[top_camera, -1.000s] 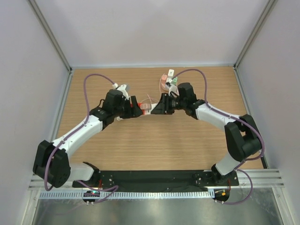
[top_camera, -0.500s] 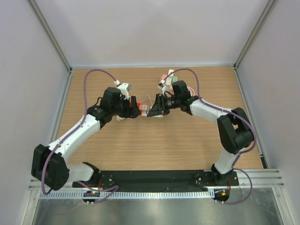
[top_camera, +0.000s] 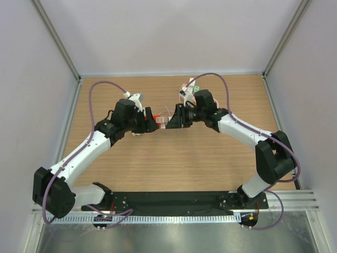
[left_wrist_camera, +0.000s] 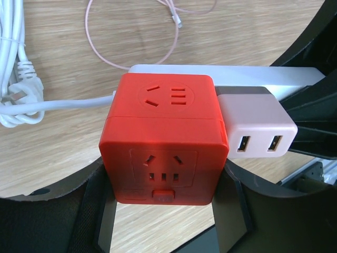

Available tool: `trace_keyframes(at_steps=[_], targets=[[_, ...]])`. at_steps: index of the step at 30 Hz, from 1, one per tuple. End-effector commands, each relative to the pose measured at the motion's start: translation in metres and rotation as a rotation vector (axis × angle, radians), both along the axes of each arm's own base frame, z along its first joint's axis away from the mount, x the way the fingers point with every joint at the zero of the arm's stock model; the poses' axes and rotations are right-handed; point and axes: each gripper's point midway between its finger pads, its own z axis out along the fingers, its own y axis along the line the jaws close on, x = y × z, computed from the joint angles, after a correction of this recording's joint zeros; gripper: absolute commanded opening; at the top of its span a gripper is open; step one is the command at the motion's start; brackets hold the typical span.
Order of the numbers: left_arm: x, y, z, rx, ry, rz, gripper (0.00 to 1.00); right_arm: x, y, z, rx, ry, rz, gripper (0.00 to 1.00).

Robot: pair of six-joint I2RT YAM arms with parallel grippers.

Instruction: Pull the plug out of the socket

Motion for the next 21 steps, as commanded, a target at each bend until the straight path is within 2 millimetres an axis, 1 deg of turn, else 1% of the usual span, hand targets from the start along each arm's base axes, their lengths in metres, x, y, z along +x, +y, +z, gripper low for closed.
trace_keyframes(at_steps=[1, 2, 5, 8, 10, 11, 12, 14, 16, 17, 18, 20, 21], targets=[[0.001, -0.015, 0.051, -0.128, -0.123, -0.047, 0.0, 0.031, -0.017, 0.01, -0.005, -0.099, -0.12, 0.01], [-0.004, -0.013, 0.052, -0.102, -0.161, -0.096, 0.0, 0.039, -0.025, 0.012, 0.007, -0.086, -0.149, 0.01], [-0.015, -0.008, 0.057, -0.068, -0.235, -0.164, 0.0, 0.045, -0.033, 0.01, 0.0, -0.093, -0.163, 0.01], [-0.015, 0.0, 0.068, -0.071, -0.257, -0.119, 0.0, 0.047, -0.044, 0.0, -0.077, -0.119, -0.192, 0.01], [-0.015, -0.002, 0.071, -0.097, -0.228, -0.106, 0.0, 0.048, -0.045, 0.0, -0.086, -0.129, -0.197, 0.01], [-0.019, -0.006, 0.07, -0.116, -0.188, -0.113, 0.0, 0.048, -0.045, 0.0, -0.085, -0.128, -0.194, 0.01], [-0.018, -0.011, 0.071, -0.124, -0.168, -0.13, 0.0, 0.046, -0.043, 0.0, -0.073, -0.122, -0.193, 0.01], [-0.023, -0.017, 0.069, -0.117, -0.159, -0.196, 0.0, 0.041, -0.038, 0.005, -0.024, -0.105, -0.171, 0.01], [-0.017, -0.005, 0.064, -0.019, -0.225, -0.198, 0.0, 0.042, -0.039, 0.003, -0.006, -0.085, -0.189, 0.01], [-0.005, 0.015, 0.059, 0.075, -0.252, -0.104, 0.0, 0.044, -0.041, 0.003, -0.012, -0.09, -0.198, 0.01], [-0.001, 0.026, 0.056, 0.122, -0.271, -0.067, 0.0, 0.046, -0.044, 0.002, -0.023, -0.095, -0.21, 0.01], [0.003, 0.043, 0.061, 0.164, -0.285, 0.024, 0.0, 0.051, -0.05, -0.001, -0.056, -0.103, -0.248, 0.01], [0.002, 0.045, 0.062, 0.153, -0.276, 0.052, 0.0, 0.05, -0.051, -0.002, -0.062, -0.103, -0.253, 0.01]])
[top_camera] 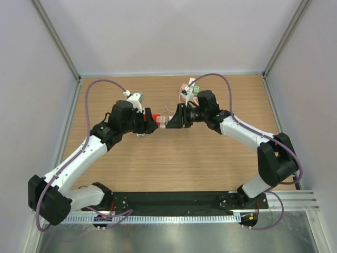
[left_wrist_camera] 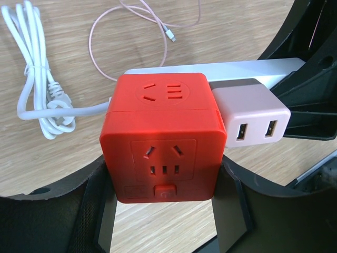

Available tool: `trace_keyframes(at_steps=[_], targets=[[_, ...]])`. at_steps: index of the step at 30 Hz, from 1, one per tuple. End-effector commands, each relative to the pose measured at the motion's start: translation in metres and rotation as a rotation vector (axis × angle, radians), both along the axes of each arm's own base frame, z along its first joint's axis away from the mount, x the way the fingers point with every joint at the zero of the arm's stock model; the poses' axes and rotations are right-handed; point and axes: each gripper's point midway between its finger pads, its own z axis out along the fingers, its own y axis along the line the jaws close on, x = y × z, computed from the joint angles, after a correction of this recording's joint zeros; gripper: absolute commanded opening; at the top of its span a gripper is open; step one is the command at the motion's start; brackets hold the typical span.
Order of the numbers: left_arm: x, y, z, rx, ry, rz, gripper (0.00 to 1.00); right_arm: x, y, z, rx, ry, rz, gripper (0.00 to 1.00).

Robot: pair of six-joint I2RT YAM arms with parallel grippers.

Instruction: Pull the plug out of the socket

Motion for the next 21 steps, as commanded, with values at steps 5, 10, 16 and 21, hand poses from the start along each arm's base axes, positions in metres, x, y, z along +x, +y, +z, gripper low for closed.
trace_keyframes(at_steps=[5, 10, 16, 21], targets=[[-0.019, -0.009, 0.049, -0.131, -0.014, -0.082, 0.0, 0.055, -0.051, -0.017, -0.141, -0.081, -0.292, 0.01], [-0.007, 0.013, 0.025, -0.033, 0.11, 0.115, 0.0, 0.058, -0.057, -0.018, -0.181, -0.105, -0.315, 0.01], [-0.016, -0.013, 0.041, -0.098, 0.051, -0.078, 0.0, 0.058, -0.061, -0.018, -0.202, -0.126, -0.318, 0.01], [-0.02, -0.017, 0.047, -0.203, 0.165, 0.007, 0.0, 0.059, -0.064, -0.018, -0.222, -0.143, -0.329, 0.01]])
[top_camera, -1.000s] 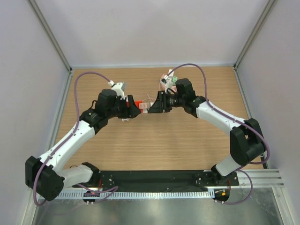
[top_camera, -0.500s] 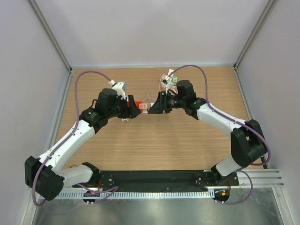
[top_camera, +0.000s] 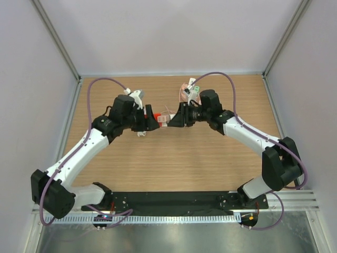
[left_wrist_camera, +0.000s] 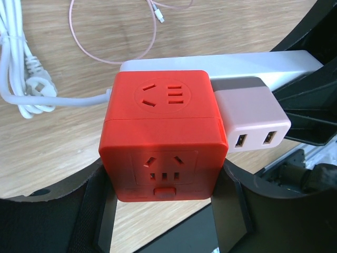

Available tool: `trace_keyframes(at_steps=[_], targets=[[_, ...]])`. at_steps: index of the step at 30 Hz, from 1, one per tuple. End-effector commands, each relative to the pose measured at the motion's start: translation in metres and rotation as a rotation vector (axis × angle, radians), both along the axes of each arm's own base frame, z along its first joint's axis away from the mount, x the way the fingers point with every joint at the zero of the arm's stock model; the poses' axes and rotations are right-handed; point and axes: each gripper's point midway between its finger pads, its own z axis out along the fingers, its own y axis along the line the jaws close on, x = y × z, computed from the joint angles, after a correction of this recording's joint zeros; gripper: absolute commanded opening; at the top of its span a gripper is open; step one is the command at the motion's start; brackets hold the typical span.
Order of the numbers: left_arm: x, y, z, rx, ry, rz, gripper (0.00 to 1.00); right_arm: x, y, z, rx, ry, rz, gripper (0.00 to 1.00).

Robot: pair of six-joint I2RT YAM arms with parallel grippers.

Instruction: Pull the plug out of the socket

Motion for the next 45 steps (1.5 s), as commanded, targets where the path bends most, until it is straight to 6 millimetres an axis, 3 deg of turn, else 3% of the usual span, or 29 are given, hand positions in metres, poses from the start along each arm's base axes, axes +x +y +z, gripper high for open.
trace_keyframes(at_steps=[1, 4, 7, 8, 10, 12, 13, 15, 17, 19, 20, 22, 25, 27, 30, 32, 35, 36, 37, 39, 43, 44, 45], targets=[[-0.012, -0.009, 0.043, -0.184, 0.019, 0.022, 0.0, 0.055, -0.057, -0.029, -0.199, -0.094, -0.286, 0.01], [-0.018, -0.025, 0.057, -0.312, 0.068, -0.01, 0.0, 0.055, -0.059, -0.027, -0.202, -0.106, -0.29, 0.01], [-0.034, -0.043, 0.081, -0.391, 0.044, -0.181, 0.0, 0.055, -0.06, -0.026, -0.203, -0.114, -0.297, 0.01], [-0.034, -0.039, 0.084, -0.36, 0.035, -0.179, 0.0, 0.056, -0.061, -0.026, -0.21, -0.116, -0.3, 0.01], [-0.027, -0.017, 0.069, -0.209, 0.023, -0.097, 0.0, 0.057, -0.062, -0.025, -0.214, -0.122, -0.301, 0.01], [-0.019, -0.003, 0.071, -0.129, -0.031, -0.038, 0.0, 0.057, -0.061, -0.025, -0.214, -0.118, -0.297, 0.01], [-0.015, 0.013, 0.06, -0.033, -0.035, 0.026, 0.0, 0.057, -0.061, -0.025, -0.213, -0.117, -0.297, 0.01], [-0.017, 0.02, 0.049, 0.055, -0.03, 0.01, 0.0, 0.057, -0.061, -0.025, -0.219, -0.12, -0.292, 0.01], [-0.028, 0.01, 0.042, 0.036, 0.004, -0.086, 0.0, 0.058, -0.062, -0.025, -0.232, -0.132, -0.291, 0.01], [-0.043, -0.01, 0.049, -0.044, 0.015, -0.229, 0.0, 0.06, -0.065, -0.028, -0.253, -0.136, -0.301, 0.01], [-0.063, -0.026, 0.057, -0.131, 0.034, -0.375, 0.0, 0.061, -0.067, -0.029, -0.263, -0.136, -0.304, 0.01], [-0.07, -0.032, 0.06, -0.161, 0.042, -0.433, 0.0, 0.062, -0.068, -0.03, -0.28, -0.143, -0.305, 0.01], [-0.06, -0.025, 0.074, -0.159, -0.004, -0.338, 0.0, 0.063, -0.069, -0.031, -0.292, -0.145, -0.312, 0.01], [-0.044, -0.022, 0.09, -0.213, -0.015, -0.181, 0.0, 0.064, -0.072, -0.034, -0.301, -0.144, -0.321, 0.01], [-0.05, -0.029, 0.112, -0.359, 0.01, -0.133, 0.0, 0.064, -0.074, -0.037, -0.309, -0.142, -0.331, 0.01], [-0.051, -0.03, 0.116, -0.392, 0.043, -0.105, 0.0, 0.065, -0.074, -0.038, -0.309, -0.144, -0.334, 0.01], [-0.041, -0.016, 0.111, -0.335, -0.003, -0.003, 0.0, 0.065, -0.074, -0.037, -0.298, -0.142, -0.345, 0.01], [-0.04, -0.005, 0.097, -0.255, 0.009, 0.038, 0.0, 0.064, -0.072, -0.036, -0.29, -0.137, -0.341, 0.01], [-0.028, 0.013, 0.087, -0.157, -0.033, 0.122, 0.0, 0.065, -0.072, -0.034, -0.282, -0.141, -0.344, 0.01], [-0.026, 0.027, 0.068, -0.042, -0.057, 0.117, 0.0, 0.066, -0.072, -0.035, -0.278, -0.134, -0.35, 0.01], [-0.059, -0.018, 0.065, -0.199, -0.008, -0.201, 0.0, 0.068, -0.078, -0.036, -0.284, -0.132, -0.372, 0.01], [-0.071, -0.028, 0.069, -0.272, 0.058, -0.238, 0.0, 0.069, -0.08, -0.037, -0.286, -0.132, -0.378, 0.01], [-0.067, -0.029, 0.069, -0.292, 0.055, -0.218, 0.0, 0.069, -0.081, -0.039, -0.291, -0.13, -0.379, 0.01]])
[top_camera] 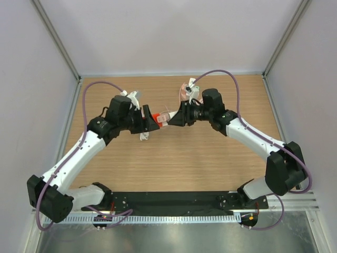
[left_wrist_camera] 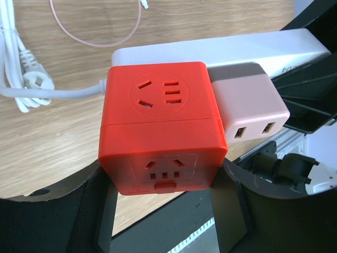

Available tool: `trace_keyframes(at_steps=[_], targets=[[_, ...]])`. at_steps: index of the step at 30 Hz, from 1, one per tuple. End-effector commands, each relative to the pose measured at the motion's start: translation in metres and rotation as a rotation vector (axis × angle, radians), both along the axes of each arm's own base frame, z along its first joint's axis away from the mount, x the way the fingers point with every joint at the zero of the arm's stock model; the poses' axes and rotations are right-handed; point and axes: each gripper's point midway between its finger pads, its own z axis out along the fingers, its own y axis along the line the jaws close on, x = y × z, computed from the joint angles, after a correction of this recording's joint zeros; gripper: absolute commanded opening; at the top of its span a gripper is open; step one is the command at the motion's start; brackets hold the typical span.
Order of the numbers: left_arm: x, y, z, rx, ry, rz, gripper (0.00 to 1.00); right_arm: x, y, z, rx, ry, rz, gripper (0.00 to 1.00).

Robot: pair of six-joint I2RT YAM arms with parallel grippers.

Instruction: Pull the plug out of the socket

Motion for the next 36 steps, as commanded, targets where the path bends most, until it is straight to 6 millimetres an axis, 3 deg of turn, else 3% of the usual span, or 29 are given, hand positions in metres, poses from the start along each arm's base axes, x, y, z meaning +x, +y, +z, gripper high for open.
trace_keyframes(at_steps=[1, 5, 8, 9, 11, 15, 16, 18, 22, 29, 36], targets=[[-0.027, -0.012, 0.045, -0.164, -0.056, -0.082, 0.0, 0.069, -0.079, -0.062, -0.283, -0.026, -0.406, 0.01], [-0.01, 0.032, 0.03, 0.019, -0.058, 0.163, 0.0, 0.07, -0.081, -0.062, -0.29, -0.029, -0.419, 0.01], [-0.017, 0.009, 0.04, -0.056, -0.071, 0.022, 0.0, 0.069, -0.082, -0.063, -0.285, -0.024, -0.419, 0.01], [-0.044, -0.018, 0.051, -0.179, -0.021, -0.181, 0.0, 0.07, -0.082, -0.062, -0.277, -0.025, -0.419, 0.01], [-0.059, -0.033, 0.051, -0.233, 0.058, -0.302, 0.0, 0.069, -0.082, -0.063, -0.263, -0.01, -0.417, 0.01], [-0.048, -0.011, 0.052, -0.123, -0.023, -0.221, 0.0, 0.073, -0.086, -0.063, -0.24, 0.013, -0.425, 0.01], [-0.031, 0.005, 0.046, -0.05, -0.064, -0.114, 0.0, 0.072, -0.087, -0.063, -0.238, 0.012, -0.424, 0.01], [-0.025, 0.022, 0.047, 0.009, -0.091, -0.027, 0.0, 0.072, -0.088, -0.061, -0.23, 0.012, -0.427, 0.01], [-0.01, 0.045, 0.033, 0.104, -0.036, 0.16, 0.0, 0.073, -0.088, -0.061, -0.225, 0.013, -0.435, 0.01], [-0.016, 0.021, 0.015, 0.209, 0.005, 0.126, 0.0, 0.075, -0.093, -0.064, -0.245, 0.011, -0.459, 0.01], [-0.024, 0.026, 0.007, 0.318, 0.004, 0.083, 0.0, 0.077, -0.094, -0.068, -0.259, 0.015, -0.462, 0.01]])
